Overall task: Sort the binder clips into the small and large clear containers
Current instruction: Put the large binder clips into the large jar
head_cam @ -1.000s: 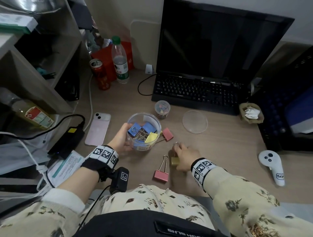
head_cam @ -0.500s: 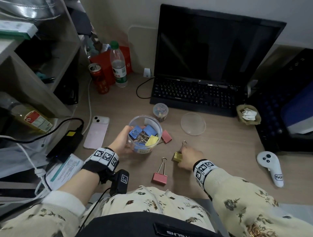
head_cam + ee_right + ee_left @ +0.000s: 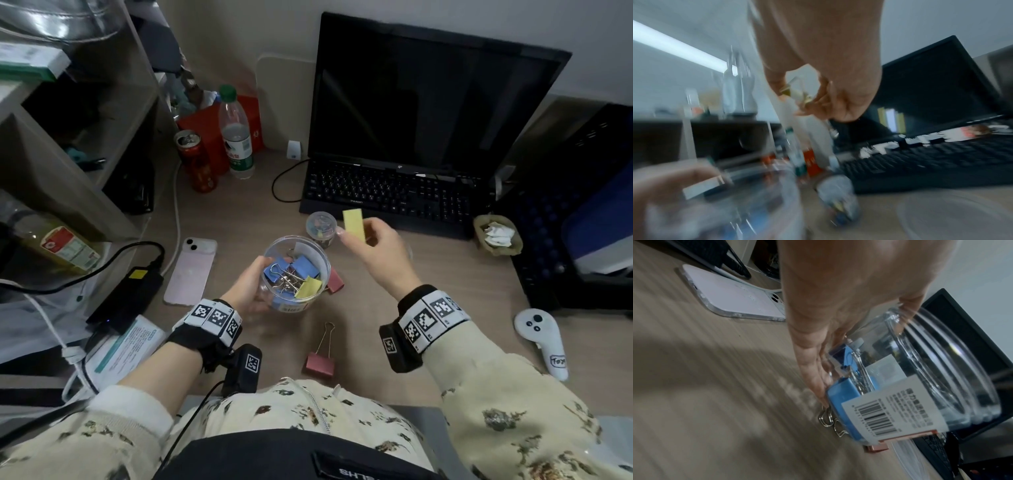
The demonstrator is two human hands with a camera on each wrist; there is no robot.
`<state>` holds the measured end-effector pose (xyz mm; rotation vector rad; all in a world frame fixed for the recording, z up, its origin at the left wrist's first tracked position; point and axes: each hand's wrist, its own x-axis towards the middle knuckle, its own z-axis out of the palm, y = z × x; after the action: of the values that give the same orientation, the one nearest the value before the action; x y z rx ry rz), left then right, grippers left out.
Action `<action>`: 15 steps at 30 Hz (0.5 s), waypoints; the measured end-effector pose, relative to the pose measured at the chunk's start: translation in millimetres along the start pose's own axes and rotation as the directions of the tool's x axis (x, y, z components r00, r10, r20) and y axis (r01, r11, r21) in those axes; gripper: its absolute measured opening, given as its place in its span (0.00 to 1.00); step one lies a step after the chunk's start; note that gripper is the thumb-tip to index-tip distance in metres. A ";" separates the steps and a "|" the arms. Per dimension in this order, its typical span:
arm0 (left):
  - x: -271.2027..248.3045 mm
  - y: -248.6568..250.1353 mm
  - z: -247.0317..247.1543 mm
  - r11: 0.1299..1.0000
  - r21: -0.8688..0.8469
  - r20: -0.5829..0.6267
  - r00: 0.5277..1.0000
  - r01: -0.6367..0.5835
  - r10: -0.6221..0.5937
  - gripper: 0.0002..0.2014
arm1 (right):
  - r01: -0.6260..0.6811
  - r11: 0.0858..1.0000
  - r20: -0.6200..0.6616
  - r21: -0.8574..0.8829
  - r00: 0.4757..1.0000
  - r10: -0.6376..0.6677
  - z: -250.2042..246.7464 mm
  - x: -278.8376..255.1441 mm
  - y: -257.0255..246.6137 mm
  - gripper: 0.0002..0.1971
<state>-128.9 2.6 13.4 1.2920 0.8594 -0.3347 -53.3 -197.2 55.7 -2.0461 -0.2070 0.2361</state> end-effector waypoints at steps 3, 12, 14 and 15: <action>-1.0 1.6 2.6 1.000 0.006 0.018 1.000 -0.022 0.022 0.13 | 0.032 1.000 0.278 -0.001 0.960 -0.030 15.7 0.1 -15.3 0.26; -4.2 2.1 7.1 0.995 0.072 0.109 0.992 -0.065 0.057 0.14 | 0.290 0.696 0.415 -0.657 0.910 0.012 62.0 -6.3 0.1 0.21; -5.1 2.6 7.9 0.993 0.091 0.117 0.991 -0.069 0.058 0.13 | 0.313 0.689 0.439 -0.653 0.899 0.007 69.4 -8.2 3.7 0.22; -4.7 2.6 7.1 0.993 0.092 0.114 0.992 -0.069 0.058 0.12 | 0.317 0.701 0.470 -0.638 0.882 0.029 71.8 -7.7 5.8 0.22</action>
<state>-127.7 -4.3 18.8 1.3736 0.7135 -0.3976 -78.8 -140.6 18.2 -2.6919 -0.8732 0.6083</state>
